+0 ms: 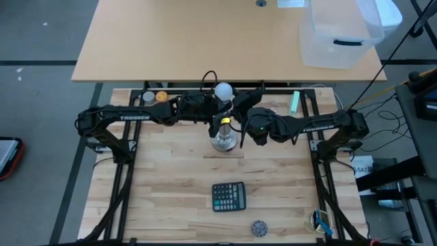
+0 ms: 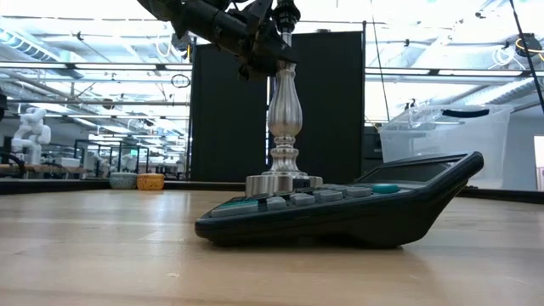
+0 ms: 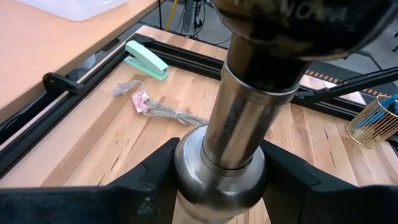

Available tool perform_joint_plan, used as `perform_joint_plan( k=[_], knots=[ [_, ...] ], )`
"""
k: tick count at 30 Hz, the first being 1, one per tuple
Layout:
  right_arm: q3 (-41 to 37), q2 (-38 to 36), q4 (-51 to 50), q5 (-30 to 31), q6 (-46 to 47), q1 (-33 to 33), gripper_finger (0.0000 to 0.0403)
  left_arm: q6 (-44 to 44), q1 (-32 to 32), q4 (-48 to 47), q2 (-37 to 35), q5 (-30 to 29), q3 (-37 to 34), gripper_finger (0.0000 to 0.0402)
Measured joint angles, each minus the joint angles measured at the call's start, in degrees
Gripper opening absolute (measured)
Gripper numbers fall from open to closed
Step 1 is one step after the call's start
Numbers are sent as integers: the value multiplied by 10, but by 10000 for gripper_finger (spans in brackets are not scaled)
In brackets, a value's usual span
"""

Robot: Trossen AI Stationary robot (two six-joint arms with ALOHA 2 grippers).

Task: Screw lightbulb
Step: Remove the light bulb from the lamp

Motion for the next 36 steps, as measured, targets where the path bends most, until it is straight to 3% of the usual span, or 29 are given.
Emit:
perform_joint_plan(
  k=[6,13,22,36],
  knots=[
    [-1,-14,-24,-57,-20,-5,248,4,1,3,0,-8,0,177],
    [0,-57,-127,-198,-11,-36,249,3,1,3,0,-11,0,177],
    [0,-108,-210,-474,-52,-113,252,12,0,1,0,21,1,176],
    [0,-109,-217,-873,-94,-270,254,8,-6,0,1,36,1,175]
  ],
)
